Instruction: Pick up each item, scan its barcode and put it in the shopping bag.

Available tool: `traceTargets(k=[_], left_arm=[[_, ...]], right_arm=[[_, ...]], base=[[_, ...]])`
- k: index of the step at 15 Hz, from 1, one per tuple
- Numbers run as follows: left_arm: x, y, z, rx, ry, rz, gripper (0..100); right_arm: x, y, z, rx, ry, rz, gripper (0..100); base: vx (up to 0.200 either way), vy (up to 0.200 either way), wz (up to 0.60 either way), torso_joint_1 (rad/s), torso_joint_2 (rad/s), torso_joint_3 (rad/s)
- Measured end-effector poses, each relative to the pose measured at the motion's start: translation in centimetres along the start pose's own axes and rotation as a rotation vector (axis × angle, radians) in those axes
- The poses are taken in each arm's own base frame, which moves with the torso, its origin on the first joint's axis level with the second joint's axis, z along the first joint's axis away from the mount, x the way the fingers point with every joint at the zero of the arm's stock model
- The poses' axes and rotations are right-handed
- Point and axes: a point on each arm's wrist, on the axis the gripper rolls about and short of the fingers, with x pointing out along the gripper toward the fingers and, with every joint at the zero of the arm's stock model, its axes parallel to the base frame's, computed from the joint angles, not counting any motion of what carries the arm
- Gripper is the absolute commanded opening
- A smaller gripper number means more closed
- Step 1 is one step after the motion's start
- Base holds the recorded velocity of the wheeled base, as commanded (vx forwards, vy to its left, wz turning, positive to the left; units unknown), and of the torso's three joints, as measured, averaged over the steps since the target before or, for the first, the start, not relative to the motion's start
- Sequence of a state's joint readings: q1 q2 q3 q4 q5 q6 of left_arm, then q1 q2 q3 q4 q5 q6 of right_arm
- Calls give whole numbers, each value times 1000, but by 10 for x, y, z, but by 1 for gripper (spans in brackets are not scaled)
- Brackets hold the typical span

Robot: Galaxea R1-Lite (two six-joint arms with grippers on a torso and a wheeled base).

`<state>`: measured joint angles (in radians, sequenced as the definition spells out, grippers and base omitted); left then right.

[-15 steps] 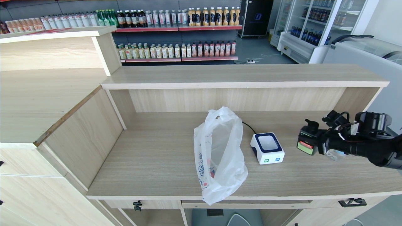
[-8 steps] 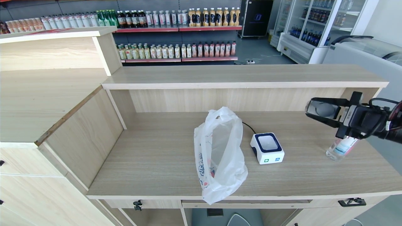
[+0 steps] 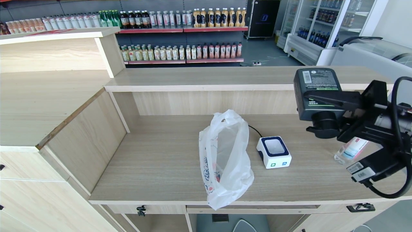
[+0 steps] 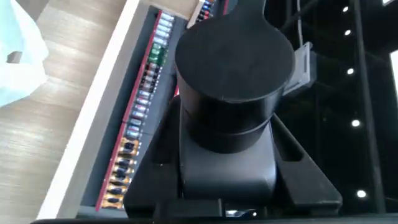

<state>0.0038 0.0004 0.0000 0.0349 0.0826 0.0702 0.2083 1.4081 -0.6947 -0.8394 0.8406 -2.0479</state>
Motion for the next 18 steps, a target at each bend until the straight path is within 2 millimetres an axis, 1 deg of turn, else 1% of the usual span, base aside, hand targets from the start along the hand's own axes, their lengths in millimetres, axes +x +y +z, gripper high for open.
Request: traceTargets(k=[2,5,7,10,13,18], left_arm=[[0,0,0,0,0,0,100],[0,0,0,0,0,0,100],[0,0,0,0,0,0,100],[0,0,0,0,0,0,100],[0,0,0,0,0,0,100],[0,0,0,0,0,0,100]], right_arm=[[12,-12,17,-141,-61,-94,0],[23,-9,49,-237,-168,-153,0],[33,-14,66,-307,-232,-212,0],[48,-20,87,-353,-316,-284,0],[59,-24,100,-353,-369,-325,0],[89,-34,104,-360,-355,-345,0]], base=[[0,0,0,0,0,0],[0,0,0,0,0,0],[0,0,0,0,0,0],[0,0,0,0,0,0],[0,0,0,0,0,0],[0,0,0,0,0,0]])
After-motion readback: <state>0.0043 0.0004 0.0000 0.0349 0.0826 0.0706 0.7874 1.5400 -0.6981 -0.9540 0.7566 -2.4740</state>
